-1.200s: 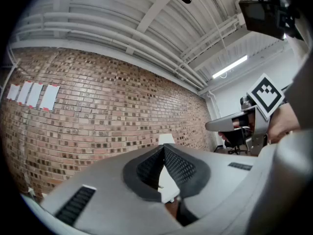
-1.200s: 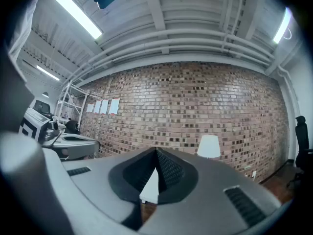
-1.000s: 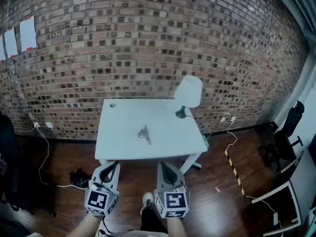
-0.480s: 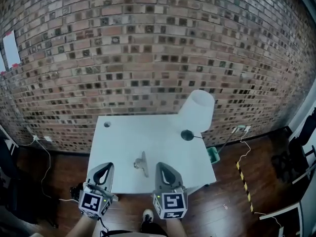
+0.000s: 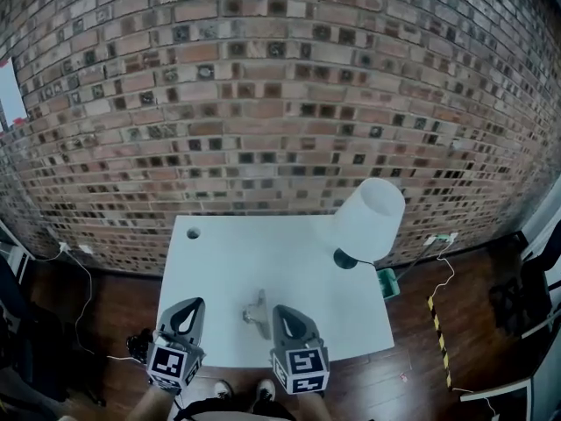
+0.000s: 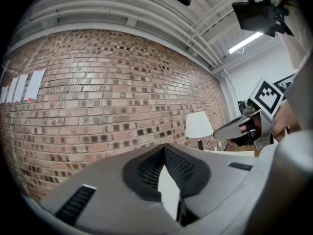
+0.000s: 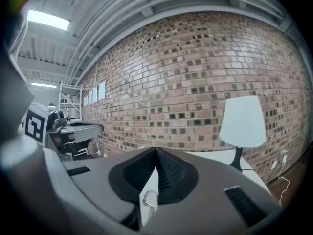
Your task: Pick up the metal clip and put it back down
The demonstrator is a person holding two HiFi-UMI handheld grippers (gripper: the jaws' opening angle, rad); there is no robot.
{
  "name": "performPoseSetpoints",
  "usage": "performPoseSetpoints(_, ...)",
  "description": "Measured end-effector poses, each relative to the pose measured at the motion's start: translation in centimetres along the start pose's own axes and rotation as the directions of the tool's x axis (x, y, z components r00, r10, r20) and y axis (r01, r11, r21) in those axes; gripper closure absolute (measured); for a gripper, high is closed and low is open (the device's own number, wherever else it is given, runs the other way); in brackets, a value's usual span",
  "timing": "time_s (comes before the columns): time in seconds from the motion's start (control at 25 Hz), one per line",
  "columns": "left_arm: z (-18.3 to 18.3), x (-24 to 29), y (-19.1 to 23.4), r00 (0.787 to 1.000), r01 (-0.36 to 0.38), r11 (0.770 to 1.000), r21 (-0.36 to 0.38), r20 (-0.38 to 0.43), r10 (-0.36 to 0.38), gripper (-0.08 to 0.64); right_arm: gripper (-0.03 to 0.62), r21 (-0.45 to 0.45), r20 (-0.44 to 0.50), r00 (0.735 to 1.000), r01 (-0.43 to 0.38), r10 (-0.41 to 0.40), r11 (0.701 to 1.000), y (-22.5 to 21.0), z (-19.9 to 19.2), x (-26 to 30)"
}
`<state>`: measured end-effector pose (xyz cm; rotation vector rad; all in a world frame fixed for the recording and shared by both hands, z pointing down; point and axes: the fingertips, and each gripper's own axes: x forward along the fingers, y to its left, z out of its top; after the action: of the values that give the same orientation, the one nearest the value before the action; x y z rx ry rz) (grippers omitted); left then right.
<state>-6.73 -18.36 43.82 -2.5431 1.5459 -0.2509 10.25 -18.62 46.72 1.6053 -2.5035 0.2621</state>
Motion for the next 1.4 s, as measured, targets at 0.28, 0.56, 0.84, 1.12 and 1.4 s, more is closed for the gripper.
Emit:
performPoseSetpoints(0.28, -3.9, 0.6, 1.6, 0.994, 0.029, 0.999, -0.042, -0.106, -0.033, 0.565, 0.568, -0.128, -0.215, 0.976, 0.011, -0.039, 0.992, 1.3, -5.3, 3.9)
performPoseSetpoints(0.56, -7.7, 1.6, 1.4, 0.983, 0.087, 0.991, -0.102, -0.153, -0.102, 0.566, 0.543, -0.203, -0.316, 0.938, 0.082, -0.144, 0.976, 2.2, -9.4, 7.1)
performPoseSetpoints(0.84, -10.5, 3.8, 1.5, 0.964, 0.167, 0.976, -0.139, -0.185, -0.191, 0.568, 0.451, -0.314, -0.364, 0.899, 0.127, -0.243, 0.941, 3.2, -13.4, 10.0)
performPoseSetpoints(1.12, -13.1, 4.8, 1.0, 0.952, 0.213, 0.962, -0.172, -0.185, -0.244, 0.567, 0.420, -0.364, -0.422, 0.843, 0.180, -0.334, 0.914, 3.9, -17.2, 11.3)
performPoseSetpoints(1.4, -16.2, 4.2, 1.7, 0.943, 0.230, 0.955, -0.188, -0.199, -0.266, 0.566, 0.422, -0.490, -0.385, 0.807, 0.233, -0.448, 0.840, 3.5, -17.7, 11.9)
